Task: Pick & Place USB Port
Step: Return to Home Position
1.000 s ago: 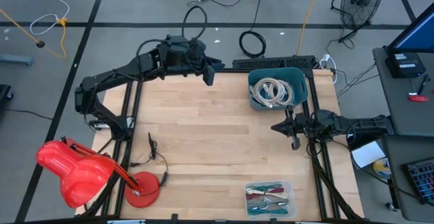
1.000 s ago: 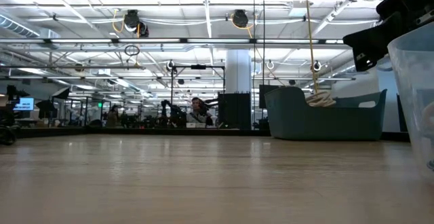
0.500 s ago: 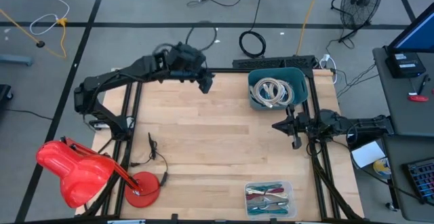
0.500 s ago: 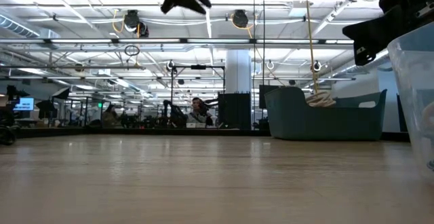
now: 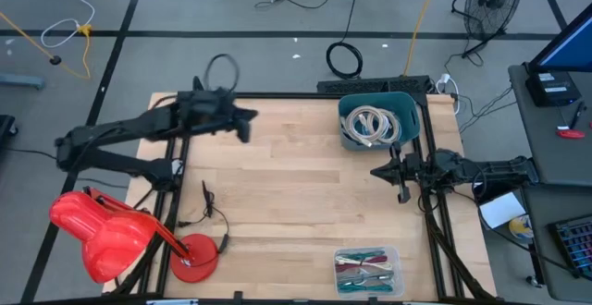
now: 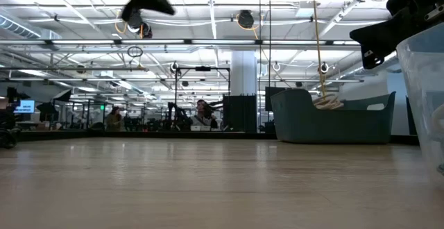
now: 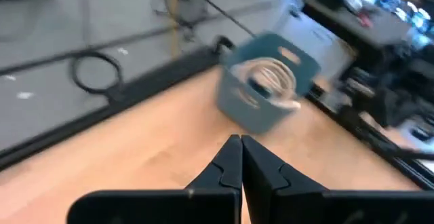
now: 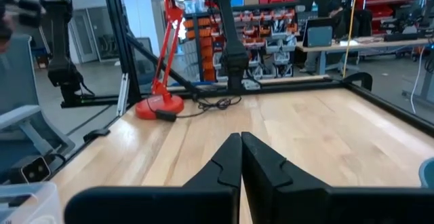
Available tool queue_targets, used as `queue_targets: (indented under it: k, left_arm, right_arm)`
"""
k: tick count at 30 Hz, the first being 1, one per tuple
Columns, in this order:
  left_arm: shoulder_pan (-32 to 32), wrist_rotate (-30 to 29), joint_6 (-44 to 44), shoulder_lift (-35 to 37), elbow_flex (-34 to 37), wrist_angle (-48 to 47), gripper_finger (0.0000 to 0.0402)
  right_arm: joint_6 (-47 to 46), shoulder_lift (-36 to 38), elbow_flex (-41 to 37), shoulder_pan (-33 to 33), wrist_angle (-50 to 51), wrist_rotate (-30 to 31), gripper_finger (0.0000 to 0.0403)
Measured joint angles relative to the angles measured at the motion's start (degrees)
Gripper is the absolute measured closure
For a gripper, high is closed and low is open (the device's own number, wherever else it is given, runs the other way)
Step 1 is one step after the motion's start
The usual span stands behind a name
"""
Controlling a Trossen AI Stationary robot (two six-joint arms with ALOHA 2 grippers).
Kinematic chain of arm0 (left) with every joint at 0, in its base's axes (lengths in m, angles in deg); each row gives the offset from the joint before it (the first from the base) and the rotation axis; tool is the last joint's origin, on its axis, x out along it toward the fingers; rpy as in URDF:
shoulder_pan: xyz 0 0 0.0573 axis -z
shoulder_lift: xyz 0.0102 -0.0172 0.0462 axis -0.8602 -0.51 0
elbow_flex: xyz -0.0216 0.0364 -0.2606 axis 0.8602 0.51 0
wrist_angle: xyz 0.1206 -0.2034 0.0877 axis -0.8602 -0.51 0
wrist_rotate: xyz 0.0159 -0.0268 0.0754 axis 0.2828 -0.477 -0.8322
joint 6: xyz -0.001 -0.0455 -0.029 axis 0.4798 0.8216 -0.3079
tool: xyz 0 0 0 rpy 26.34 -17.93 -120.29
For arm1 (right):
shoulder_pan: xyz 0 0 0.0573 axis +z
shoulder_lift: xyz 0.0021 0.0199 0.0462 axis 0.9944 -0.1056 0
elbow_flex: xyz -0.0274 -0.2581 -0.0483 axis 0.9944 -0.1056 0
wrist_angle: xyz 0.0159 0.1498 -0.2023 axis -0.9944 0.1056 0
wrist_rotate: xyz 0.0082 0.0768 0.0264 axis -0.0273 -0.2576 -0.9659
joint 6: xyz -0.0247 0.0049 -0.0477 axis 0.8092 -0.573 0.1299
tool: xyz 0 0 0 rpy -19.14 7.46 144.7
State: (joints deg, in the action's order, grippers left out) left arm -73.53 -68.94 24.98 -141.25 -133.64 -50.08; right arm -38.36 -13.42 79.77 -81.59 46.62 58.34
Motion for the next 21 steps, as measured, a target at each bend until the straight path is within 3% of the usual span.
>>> queue_targets:
  k: [6, 12, 16, 21]
  left_arm:
    - [2.2, -11.8, 1.6, 17.5, 11.9, 2.6, 0.04]
    - [3.0, -11.1, 0.9, 31.8, 22.7, 3.5, 0.0401]
    - [4.1, -10.8, 2.4, 36.4, 29.5, 3.2, 0.0401]
    - [5.7, -11.4, 12.1, 36.1, 38.8, 4.5, 0.0401]
  right_arm:
    - [0.0, -0.4, 0.0, 0.0, 0.2, 0.0, 0.0403]
    - [0.0, -0.4, 0.0, 0.0, 0.1, 0.0, 0.0403]
    - [0.0, -0.4, 0.0, 0.0, 0.1, 0.0, 0.0403]
    - [0.0, -0.4, 0.0, 0.0, 0.1, 0.0, 0.0403]
